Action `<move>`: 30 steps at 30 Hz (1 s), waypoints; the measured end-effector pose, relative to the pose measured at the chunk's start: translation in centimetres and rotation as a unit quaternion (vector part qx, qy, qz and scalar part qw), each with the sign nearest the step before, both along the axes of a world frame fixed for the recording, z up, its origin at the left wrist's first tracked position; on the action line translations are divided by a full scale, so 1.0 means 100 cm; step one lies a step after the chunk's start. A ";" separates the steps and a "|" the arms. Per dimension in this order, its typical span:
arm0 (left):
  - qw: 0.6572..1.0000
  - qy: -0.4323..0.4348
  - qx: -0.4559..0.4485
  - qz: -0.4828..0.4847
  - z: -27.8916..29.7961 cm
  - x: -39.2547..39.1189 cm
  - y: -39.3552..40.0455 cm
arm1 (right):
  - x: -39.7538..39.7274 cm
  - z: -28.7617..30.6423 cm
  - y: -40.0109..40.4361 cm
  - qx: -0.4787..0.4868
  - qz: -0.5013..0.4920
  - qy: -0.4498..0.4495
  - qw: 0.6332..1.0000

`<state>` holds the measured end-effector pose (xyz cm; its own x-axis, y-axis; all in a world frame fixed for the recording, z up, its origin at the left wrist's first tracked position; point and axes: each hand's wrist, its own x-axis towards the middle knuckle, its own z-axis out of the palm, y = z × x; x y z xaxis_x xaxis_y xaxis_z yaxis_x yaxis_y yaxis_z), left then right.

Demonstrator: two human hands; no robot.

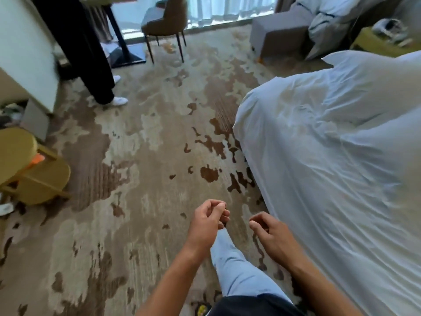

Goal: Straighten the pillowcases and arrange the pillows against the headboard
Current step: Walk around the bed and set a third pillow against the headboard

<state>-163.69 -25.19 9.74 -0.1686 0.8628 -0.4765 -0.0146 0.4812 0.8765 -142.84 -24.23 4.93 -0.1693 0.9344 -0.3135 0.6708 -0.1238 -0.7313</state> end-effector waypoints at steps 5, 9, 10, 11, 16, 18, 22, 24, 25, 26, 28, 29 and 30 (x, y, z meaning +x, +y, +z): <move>0.999 0.032 -0.008 -0.006 -0.006 -0.048 0.134 | -0.044 -0.018 0.137 -0.024 -0.002 0.032 0.999; 0.998 0.051 -0.022 0.015 -0.008 -0.090 0.229 | -0.085 -0.012 0.264 -0.022 0.022 0.051 0.998; 0.998 0.054 -0.026 0.023 -0.008 -0.100 0.251 | -0.094 -0.008 0.296 -0.017 0.027 0.053 0.998; 0.997 0.055 -0.034 0.032 -0.009 -0.108 0.270 | -0.102 -0.005 0.325 -0.013 0.029 0.054 0.998; 0.995 0.046 -0.074 0.052 -0.021 -0.146 0.378 | -0.129 0.006 0.467 -0.009 0.015 0.074 0.997; 0.995 0.047 -0.079 0.040 -0.029 -0.156 0.436 | -0.135 0.004 0.522 0.000 0.002 0.068 0.998; 0.996 0.045 -0.077 -0.014 -0.039 -0.164 0.570 | -0.138 -0.002 0.616 0.004 -0.045 0.060 0.997; 0.995 0.040 -0.072 -0.048 -0.037 -0.161 0.642 | -0.135 -0.002 0.658 -0.016 -0.077 0.053 0.996; 0.995 0.037 -0.068 -0.069 -0.034 -0.158 0.679 | -0.132 0.000 0.678 -0.032 -0.095 0.045 0.994; 0.993 0.035 -0.063 -0.091 -0.030 -0.152 0.715 | -0.128 0.001 0.698 -0.047 -0.116 0.038 0.991; 0.988 0.025 -0.055 -0.141 -0.022 -0.135 0.785 | -0.117 0.004 0.734 -0.059 -0.171 0.029 0.983; 0.984 0.016 -0.051 -0.169 -0.018 -0.124 0.818 | -0.110 0.006 0.752 -0.060 -0.201 0.023 0.978; 0.979 0.010 -0.052 -0.197 -0.014 -0.112 0.850 | -0.103 0.006 0.769 -0.064 -0.230 0.017 0.971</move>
